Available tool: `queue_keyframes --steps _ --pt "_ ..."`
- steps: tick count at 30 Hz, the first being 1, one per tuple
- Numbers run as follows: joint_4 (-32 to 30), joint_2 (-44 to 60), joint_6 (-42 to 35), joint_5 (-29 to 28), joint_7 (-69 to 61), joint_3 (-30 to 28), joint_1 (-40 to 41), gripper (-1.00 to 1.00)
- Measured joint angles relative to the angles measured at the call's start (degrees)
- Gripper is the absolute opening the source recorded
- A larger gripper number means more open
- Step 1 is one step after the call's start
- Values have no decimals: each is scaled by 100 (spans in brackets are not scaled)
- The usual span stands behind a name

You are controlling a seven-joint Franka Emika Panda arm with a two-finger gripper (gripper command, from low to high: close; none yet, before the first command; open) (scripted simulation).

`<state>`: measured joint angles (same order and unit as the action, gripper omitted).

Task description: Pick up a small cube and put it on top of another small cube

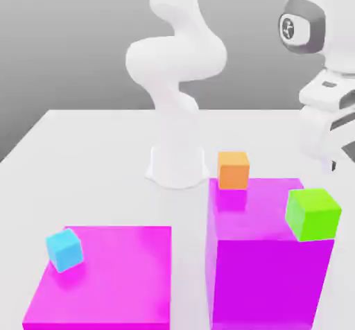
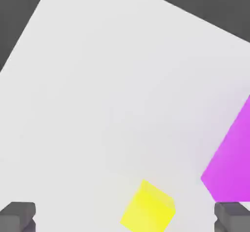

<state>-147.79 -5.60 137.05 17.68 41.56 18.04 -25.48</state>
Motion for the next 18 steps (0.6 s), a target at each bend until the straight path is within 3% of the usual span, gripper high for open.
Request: queue_keyframes --steps 8,18 --pt "-368 492 952 -396 1716 100 3 0" --pt "-829 769 2341 -1506 4228 -169 145 0"
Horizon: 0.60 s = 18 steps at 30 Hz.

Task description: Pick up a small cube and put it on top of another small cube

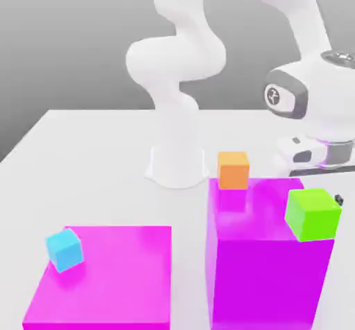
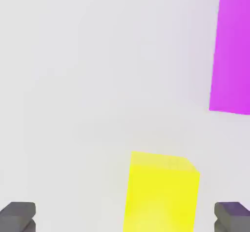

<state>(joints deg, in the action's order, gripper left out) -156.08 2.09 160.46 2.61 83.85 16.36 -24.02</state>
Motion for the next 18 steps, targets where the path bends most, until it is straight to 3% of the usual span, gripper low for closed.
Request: queue_keyframes --steps 3,9,10,18 --pt "-254 249 304 -595 602 -86 -66 0" --pt "-77 1426 1252 -1535 1334 -1045 -829 0" --pt "-57 1528 1336 -1586 1373 -1139 -912 -100" --pt "-92 1362 1213 -1489 1301 -1009 -807 -100"
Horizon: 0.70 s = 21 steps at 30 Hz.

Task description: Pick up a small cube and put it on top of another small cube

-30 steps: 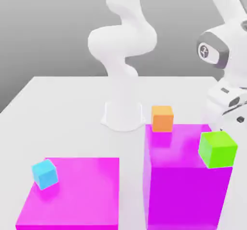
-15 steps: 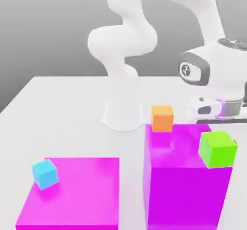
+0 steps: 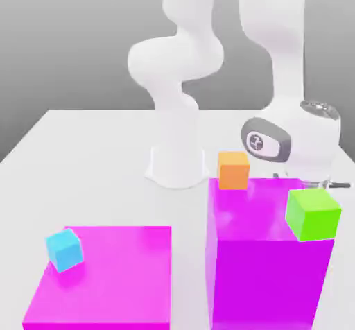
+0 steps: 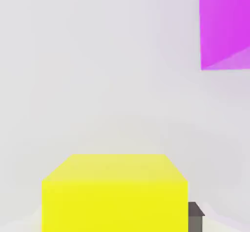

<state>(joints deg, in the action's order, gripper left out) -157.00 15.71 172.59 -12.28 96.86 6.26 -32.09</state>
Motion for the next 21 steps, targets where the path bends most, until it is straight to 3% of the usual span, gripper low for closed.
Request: queue_keyframes --steps 6,9,12,15,21 --pt "-149 -1103 -865 987 -681 526 250 -100" --pt "333 -1185 -933 1568 -795 754 115 -100" --pt "903 -1514 -1482 2246 -1446 727 293 -100" --pt "1058 -1998 -2205 2368 -2170 481 517 -100" --pt "1103 -3028 -3692 2085 -3499 -105 885 -100"
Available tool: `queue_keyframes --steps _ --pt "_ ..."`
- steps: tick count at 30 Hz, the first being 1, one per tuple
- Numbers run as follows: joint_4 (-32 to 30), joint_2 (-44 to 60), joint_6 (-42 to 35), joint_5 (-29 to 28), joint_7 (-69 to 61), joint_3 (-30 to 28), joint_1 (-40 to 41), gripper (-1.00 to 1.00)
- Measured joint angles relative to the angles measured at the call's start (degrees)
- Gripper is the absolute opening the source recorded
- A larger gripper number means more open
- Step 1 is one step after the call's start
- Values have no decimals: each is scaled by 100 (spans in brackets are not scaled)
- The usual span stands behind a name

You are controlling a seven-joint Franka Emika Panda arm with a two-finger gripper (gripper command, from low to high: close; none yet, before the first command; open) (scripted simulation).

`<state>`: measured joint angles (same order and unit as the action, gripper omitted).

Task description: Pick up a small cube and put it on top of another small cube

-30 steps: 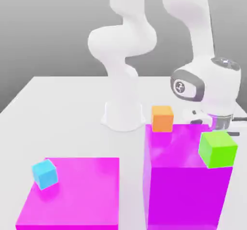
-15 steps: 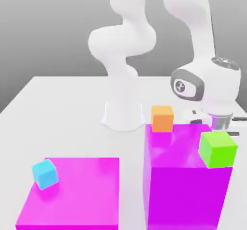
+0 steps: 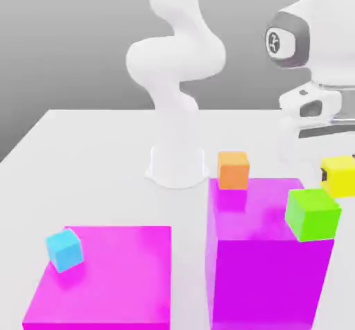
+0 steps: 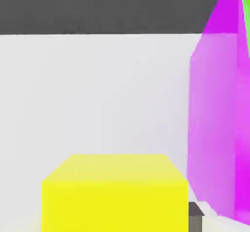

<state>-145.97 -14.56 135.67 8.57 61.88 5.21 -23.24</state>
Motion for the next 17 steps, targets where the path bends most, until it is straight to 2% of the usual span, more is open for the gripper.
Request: queue_keyframes --steps 8,10,13,14,17 --pt "33 -1387 -1985 -672 -1529 -778 528 -100" --pt "-30 -1533 -1962 -885 -1608 -768 622 -100" --pt "-421 -1345 -1353 -941 -1643 -763 664 -100" --pt "-539 -1275 -1163 -943 -1649 -759 674 100" --pt "-539 -1275 -1163 -942 -1649 -759 674 100"
